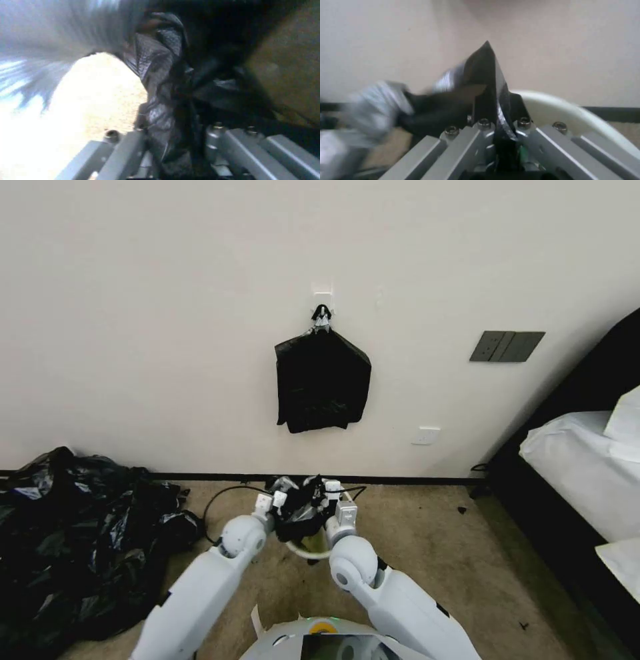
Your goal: Place a trash bag onto the trash bin.
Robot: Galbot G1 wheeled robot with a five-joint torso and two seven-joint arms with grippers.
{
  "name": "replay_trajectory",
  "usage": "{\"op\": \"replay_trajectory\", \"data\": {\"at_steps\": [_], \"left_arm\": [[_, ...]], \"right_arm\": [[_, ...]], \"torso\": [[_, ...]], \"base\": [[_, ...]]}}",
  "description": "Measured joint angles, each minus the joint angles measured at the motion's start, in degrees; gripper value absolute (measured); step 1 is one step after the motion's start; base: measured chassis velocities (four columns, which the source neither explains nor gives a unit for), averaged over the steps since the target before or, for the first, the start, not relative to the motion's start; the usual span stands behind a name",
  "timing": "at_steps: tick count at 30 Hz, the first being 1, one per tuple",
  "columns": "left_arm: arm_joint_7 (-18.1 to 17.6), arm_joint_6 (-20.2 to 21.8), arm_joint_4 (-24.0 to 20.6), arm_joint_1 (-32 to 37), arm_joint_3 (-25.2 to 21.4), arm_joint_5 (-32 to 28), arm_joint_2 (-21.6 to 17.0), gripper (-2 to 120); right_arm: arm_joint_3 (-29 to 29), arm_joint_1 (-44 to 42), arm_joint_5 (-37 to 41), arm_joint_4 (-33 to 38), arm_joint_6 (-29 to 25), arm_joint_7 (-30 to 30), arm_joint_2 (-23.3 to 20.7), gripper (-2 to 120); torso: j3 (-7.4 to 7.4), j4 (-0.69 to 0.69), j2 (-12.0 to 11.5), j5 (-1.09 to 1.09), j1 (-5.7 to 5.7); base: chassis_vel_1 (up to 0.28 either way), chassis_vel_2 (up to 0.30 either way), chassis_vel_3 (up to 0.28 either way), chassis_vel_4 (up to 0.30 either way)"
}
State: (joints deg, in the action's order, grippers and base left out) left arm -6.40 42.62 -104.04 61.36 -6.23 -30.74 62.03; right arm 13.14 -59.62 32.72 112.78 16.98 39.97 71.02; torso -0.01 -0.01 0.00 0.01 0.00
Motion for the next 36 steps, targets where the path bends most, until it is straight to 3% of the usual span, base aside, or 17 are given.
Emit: {"op": "replay_trajectory", "data": {"at_steps": [5, 14, 18, 21, 28, 31, 36], "left_arm": [[3.1, -0.6, -2.5, 0.5, -2.5, 0.0, -2.4, 1], [4.1, -2.7, -4.8, 1.0, -5.3, 1.4, -4.2, 1], [4.4, -3.2, -5.8, 1.1, -5.7, 2.7, -4.6, 1], [4.8, -3.5, -7.2, 1.0, -5.6, 4.7, -5.4, 1], [5.7, -4.5, -8.2, 1.4, -4.8, 9.8, -6.3, 1], [6.7, -5.9, -8.8, 2.0, -4.0, 14.8, -7.0, 1], [6.9, -6.0, -9.5, 2.2, -3.8, 15.3, -7.3, 1]], "right_arm": [[-0.3, -0.6, -0.7, -0.1, -0.5, 0.0, -1.0, 0], [0.7, -3.4, -1.9, 2.5, -0.4, -0.2, -2.7, 4], [1.8, -5.1, -5.2, 5.3, 0.6, -3.6, -5.1, 17], [2.3, -5.5, -10.8, 8.3, 2.4, -9.5, -8.8, 33], [2.0, -2.8, -12.5, 9.8, 4.7, -15.8, -12.8, 52], [2.8, 0.8, -12.9, 10.3, 7.9, -19.0, -14.9, 70], [3.5, 3.1, -13.8, 10.0, 9.4, -22.1, -15.5, 84]], "torso": [[0.0, 0.0, 0.0, 0.02, 0.0], [0.01, 0.01, 0.0, -0.01, 0.0], [0.01, 0.01, 0.0, 0.0, 0.0], [0.01, 0.0, 0.0, 0.0, 0.0], [0.01, 0.01, 0.0, -0.01, 0.0], [0.01, 0.02, 0.0, -0.01, 0.0], [0.01, 0.01, 0.0, 0.0, 0.0]], "base": [[0.0, 0.0, 0.0, 0.0], [0.0, 0.0, 0.0, 0.0], [0.0, 0.0, 0.0, 0.0], [0.0, 0.0, 0.0, 0.0], [0.0, 0.0, 0.0, 0.0], [0.0, 0.0, 0.0, 0.0], [0.0, 0.0, 0.0, 0.0]]}}
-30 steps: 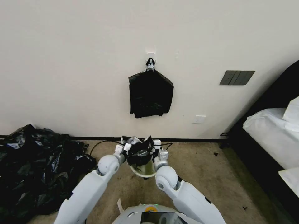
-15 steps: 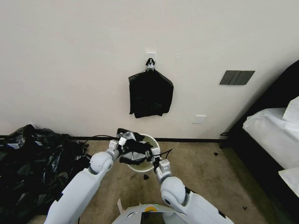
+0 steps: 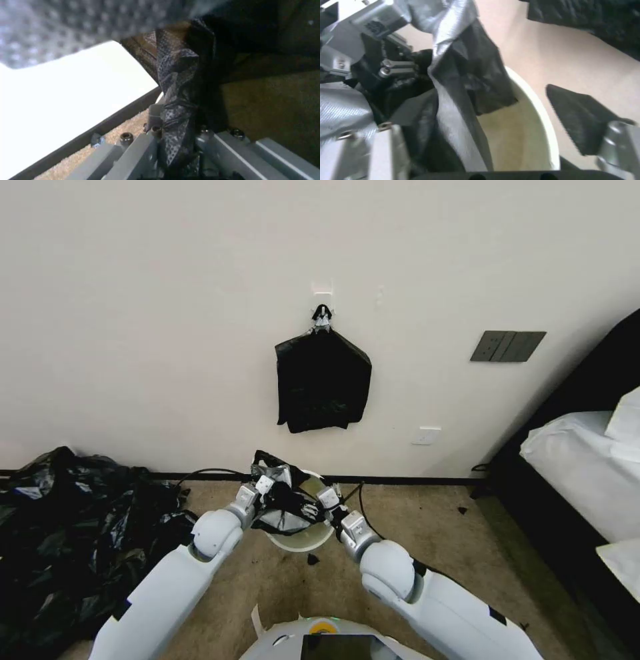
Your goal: Place a trash bag onto the trash bin.
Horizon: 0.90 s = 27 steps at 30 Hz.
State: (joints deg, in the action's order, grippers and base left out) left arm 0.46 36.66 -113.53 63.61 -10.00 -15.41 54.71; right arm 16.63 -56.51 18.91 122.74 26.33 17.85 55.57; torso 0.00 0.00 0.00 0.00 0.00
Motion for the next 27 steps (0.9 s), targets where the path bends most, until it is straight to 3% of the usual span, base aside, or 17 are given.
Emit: {"op": "replay_trajectory", "data": {"at_steps": [1, 4, 12, 13, 16, 25, 27], "left_arm": [[0.0, 0.0, -0.2, 0.1, 0.0, 0.0, -0.1, 1], [0.1, 0.0, -0.5, 0.2, 0.1, 0.0, -0.2, 1], [0.1, 0.1, -0.2, 0.2, 0.9, -0.7, 0.4, 1], [0.1, 0.1, -0.2, 0.2, 0.9, -0.7, 0.4, 1], [0.0, 0.2, 0.4, 0.0, 1.3, -0.7, 0.8, 1], [0.1, 0.2, 0.9, -0.3, 1.6, -0.6, 0.9, 1], [0.3, 0.2, 0.9, -0.2, 1.6, -0.4, 0.9, 1]], "right_arm": [[0.1, 0.6, -0.1, -0.3, 0.5, -1.3, 0.0, 89], [0.2, 1.1, -0.5, -1.1, 1.3, -3.2, 0.4, 87], [0.5, 2.3, -2.2, -3.6, 2.7, -5.6, 2.6, 54], [0.5, 2.3, -2.2, -3.6, 2.7, -5.6, 2.6, 54], [0.3, 2.4, -2.3, -4.2, 1.6, -6.4, 3.1, 39], [-0.3, 2.6, -2.4, -6.2, -1.5, -6.9, 4.4, 13], [-0.8, 2.7, -1.8, -7.1, -2.7, -6.2, 5.2, 1]], "torso": [[0.0, 0.0, 0.0, -0.01, 0.0], [0.0, 0.0, 0.0, 0.0, 0.0], [0.0, 0.0, 0.0, 0.0, 0.0], [0.0, 0.0, 0.0, 0.0, 0.0], [0.0, 0.0, 0.0, 0.0, 0.0], [0.0, -0.01, 0.0, 0.0, 0.0], [0.0, 0.0, 0.0, 0.0, 0.0]], "base": [[0.0, 0.0, 0.0, 0.0], [0.0, 0.0, 0.0, 0.0], [0.0, 0.0, 0.0, 0.0], [0.0, 0.0, 0.0, 0.0], [0.0, 0.0, 0.0, 0.0], [0.0, 0.0, 0.0, 0.0], [0.0, 0.0, 0.0, 0.0]]}}
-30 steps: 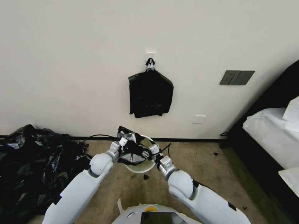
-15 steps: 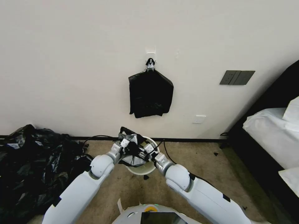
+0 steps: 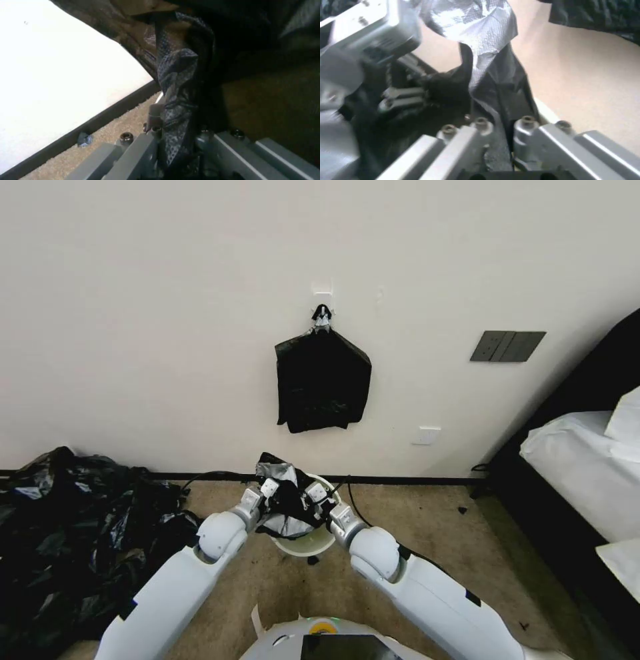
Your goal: Place a trash bag onto the trash bin.
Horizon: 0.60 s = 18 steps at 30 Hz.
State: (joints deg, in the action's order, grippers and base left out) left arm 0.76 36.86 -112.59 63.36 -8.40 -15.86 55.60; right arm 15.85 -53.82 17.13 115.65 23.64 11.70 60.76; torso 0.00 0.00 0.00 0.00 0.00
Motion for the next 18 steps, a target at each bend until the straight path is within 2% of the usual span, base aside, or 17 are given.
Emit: {"op": "replay_trajectory", "data": {"at_steps": [5, 7, 8, 11, 12, 14, 18], "left_arm": [[0.8, -0.7, -0.3, 0.5, -0.3, 1.3, -0.2, 1], [2.4, -4.3, -0.5, 1.8, -1.2, 6.8, -1.1, 1], [2.4, -4.3, -0.5, 1.8, -1.2, 6.8, -1.1, 1], [4.7, -9.0, -0.3, 2.8, -2.0, 10.0, -2.0, 1], [4.7, -9.0, -0.3, 2.8, -2.0, 10.0, -2.0, 1], [7.8, -12.9, -0.1, 3.4, -3.1, 12.3, -2.5, 1], [11.6, -16.7, -0.2, 4.7, -4.6, 14.6, -3.1, 1]], "right_arm": [[-0.7, 0.3, 3.3, -1.2, -0.6, 3.7, 0.9, 0], [-2.8, 1.0, 10.2, -2.3, -0.6, 9.7, 1.6, 0], [-2.8, 1.0, 10.2, -2.3, -0.6, 9.7, 1.6, 0], [-5.4, 0.8, 15.3, -2.5, 0.2, 12.4, 1.2, 0], [-5.4, 0.8, 15.3, -2.5, 0.2, 12.4, 1.2, 0], [-6.9, 0.6, 18.7, -2.2, 1.9, 14.3, 0.7, 0], [-8.7, 0.0, 20.8, -2.7, 3.7, 15.9, 0.4, 0]], "torso": [[0.0, 0.0, 0.0, 0.01, 0.0], [0.0, 0.01, 0.0, 0.0, 0.0], [0.0, 0.01, 0.0, 0.0, 0.0], [0.0, 0.01, 0.0, 0.0, 0.0], [0.0, 0.01, 0.0, 0.0, 0.0], [0.0, -0.02, 0.0, 0.0, 0.0], [0.0, 0.02, 0.0, 0.01, 0.0]], "base": [[0.0, 0.0, 0.0, 0.0], [0.0, 0.0, 0.0, 0.0], [0.0, 0.0, 0.0, 0.0], [0.0, 0.0, 0.0, 0.0], [0.0, 0.0, 0.0, 0.0], [0.0, 0.0, 0.0, 0.0], [0.0, 0.0, 0.0, 0.0]]}}
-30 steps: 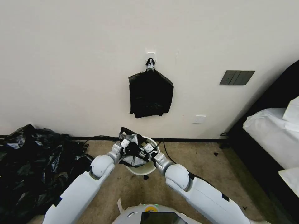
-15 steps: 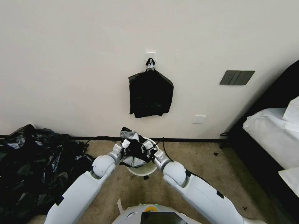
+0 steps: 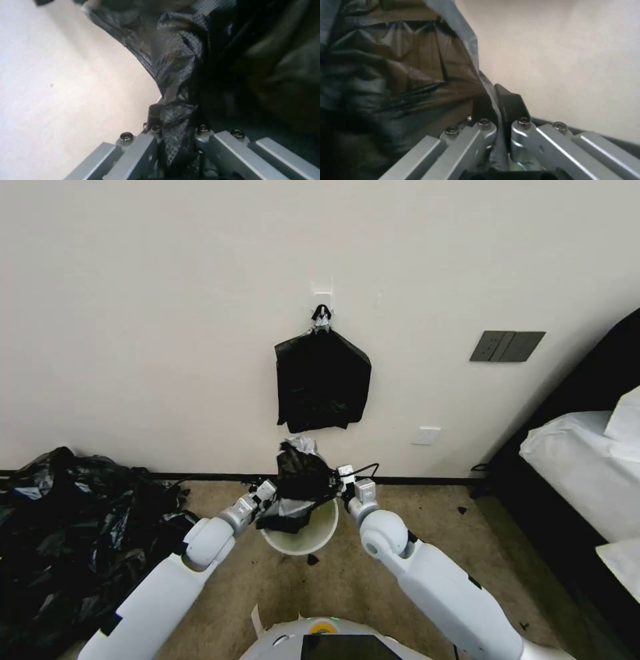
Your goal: Place a trash bag onto the trash bin.
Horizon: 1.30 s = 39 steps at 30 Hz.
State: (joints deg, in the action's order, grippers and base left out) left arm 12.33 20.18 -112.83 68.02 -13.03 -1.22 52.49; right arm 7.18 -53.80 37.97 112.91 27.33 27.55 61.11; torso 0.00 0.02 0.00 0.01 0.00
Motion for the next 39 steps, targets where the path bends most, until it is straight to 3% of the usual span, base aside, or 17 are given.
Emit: {"op": "replay_trajectory", "data": {"at_steps": [6, 11, 17, 20, 25, 32, 35, 39], "left_arm": [[1.5, -4.1, -0.5, 1.1, -3.4, 0.2, 0.1, 1], [1.9, -6.7, -0.8, 1.5, -7.5, -3.8, 0.6, 1], [2.6, -6.5, -0.9, 1.1, -9.7, -9.9, 1.2, 1], [2.8, -4.3, -0.8, 0.3, -11.2, -14.0, 1.5, 1], [2.8, -3.0, -0.6, -0.3, -12.0, -16.1, 1.5, 1], [2.6, -1.2, 1.5, -1.8, -13.1, -18.2, 1.6, 1], [2.3, -1.0, 4.5, -3.2, -13.5, -18.3, 2.0, 1], [2.2, -1.1, 6.8, -4.0, -13.7, -18.2, 2.0, 1]], "right_arm": [[-0.9, -2.1, 0.2, 0.1, 2.2, 0.6, -1.5, 0], [-0.7, -4.5, 0.9, 1.3, 3.5, 0.3, -3.1, 0], [0.7, -5.6, 1.2, 1.9, 4.3, -1.5, -3.0, 0], [1.4, -6.0, 1.1, 1.3, 4.3, -3.8, -2.6, 0], [1.8, -6.3, 0.8, 0.8, 4.1, -5.1, -2.6, 0], [2.5, -6.3, -2.2, 0.0, -1.2, -8.7, -2.6, 23], [1.9, -7.2, -7.7, -0.1, -8.4, -13.8, -5.4, 37], [0.8, -8.6, -11.2, -0.1, -14.6, -15.2, -7.4, 50]], "torso": [[0.0, -0.03, 0.0, 0.0, 0.0], [0.0, -0.02, 0.0, -0.01, 0.0], [0.0, -0.02, 0.0, 0.0, 0.0], [0.0, -0.01, 0.0, 0.0, 0.0], [0.0, -0.02, 0.0, 0.0, 0.0], [0.0, -0.01, 0.0, -0.01, 0.0], [0.0, -0.02, 0.0, 0.0, 0.0], [0.0, -0.01, 0.0, 0.0, 0.0]], "base": [[0.0, 0.0, 0.0, 0.0], [0.0, 0.0, 0.0, 0.0], [0.0, 0.0, 0.0, 0.0], [0.0, 0.0, 0.0, 0.0], [0.0, 0.0, 0.0, 0.0], [0.0, 0.0, 0.0, 0.0], [0.0, 0.0, 0.0, 0.0], [0.0, 0.0, 0.0, 0.0]]}}
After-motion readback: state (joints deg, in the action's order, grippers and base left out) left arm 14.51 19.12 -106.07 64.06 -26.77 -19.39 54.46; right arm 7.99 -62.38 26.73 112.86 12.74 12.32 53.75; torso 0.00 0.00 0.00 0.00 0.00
